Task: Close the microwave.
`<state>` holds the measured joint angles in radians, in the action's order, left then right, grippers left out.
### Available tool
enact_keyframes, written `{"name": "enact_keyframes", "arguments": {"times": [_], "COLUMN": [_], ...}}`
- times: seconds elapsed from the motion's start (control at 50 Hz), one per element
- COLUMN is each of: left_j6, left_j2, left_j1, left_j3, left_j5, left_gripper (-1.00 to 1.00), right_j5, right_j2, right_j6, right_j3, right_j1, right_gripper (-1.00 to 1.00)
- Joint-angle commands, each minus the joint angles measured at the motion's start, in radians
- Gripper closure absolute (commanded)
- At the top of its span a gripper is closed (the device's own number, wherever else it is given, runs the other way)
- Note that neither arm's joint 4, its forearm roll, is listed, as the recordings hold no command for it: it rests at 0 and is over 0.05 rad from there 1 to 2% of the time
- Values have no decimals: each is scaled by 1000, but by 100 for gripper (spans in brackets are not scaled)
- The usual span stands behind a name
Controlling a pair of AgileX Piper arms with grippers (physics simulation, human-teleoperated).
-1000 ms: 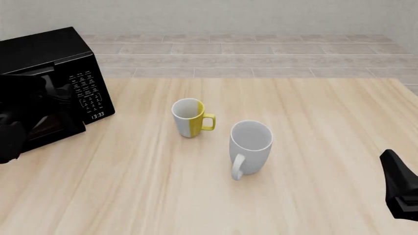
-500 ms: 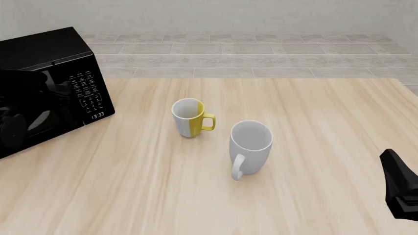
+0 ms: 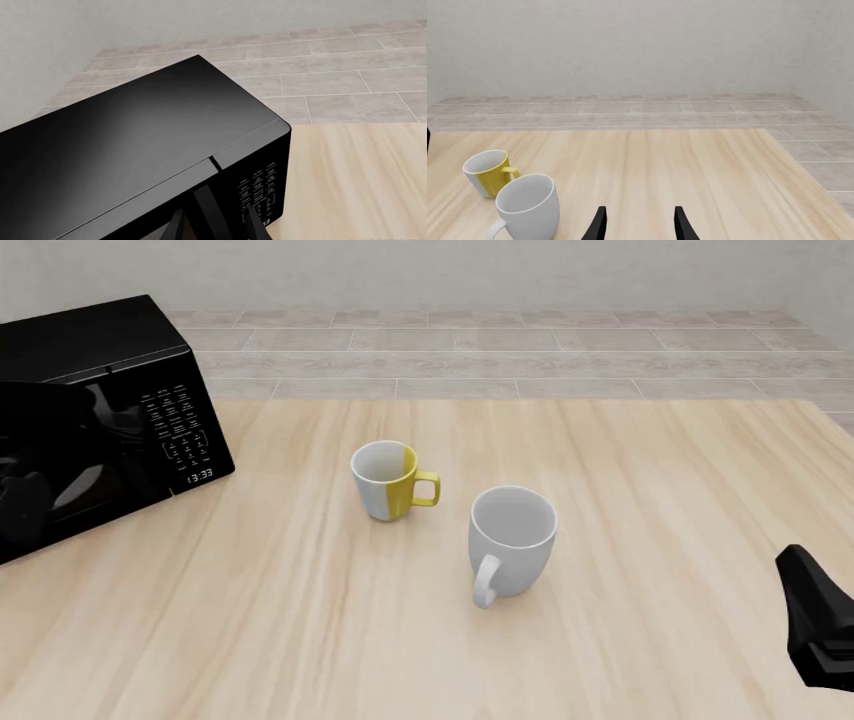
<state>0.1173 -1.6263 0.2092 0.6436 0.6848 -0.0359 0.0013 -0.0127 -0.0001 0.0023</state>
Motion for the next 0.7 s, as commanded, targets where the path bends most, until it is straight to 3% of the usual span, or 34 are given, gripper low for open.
{"name": "enact_keyframes", "arguments": {"times": [0.02, 0.12, 0.3, 0.48, 0.7], "left_j6": [24, 20, 2, -22, -39], "left_j2": [-59, 88, 288, 568, 849], "left_j1": [-26, -78, -132, -165, -172], "left_j3": [-23, -149, -280, -390, -455], "left_j5": [2, 23, -6, -131, -313], "left_gripper": [-100, -100, -100, -100, -100], "right_j5": [0, -2, -2, 1, -6], "right_j2": [1, 1, 0, 1, -1], "right_j6": [0, 2, 0, 3, 7], "right_j3": [0, 0, 0, 0, 0], "right_j1": [2, 3, 3, 6, 12], "right_gripper": [-100, -100, -100, -100, -100]}}
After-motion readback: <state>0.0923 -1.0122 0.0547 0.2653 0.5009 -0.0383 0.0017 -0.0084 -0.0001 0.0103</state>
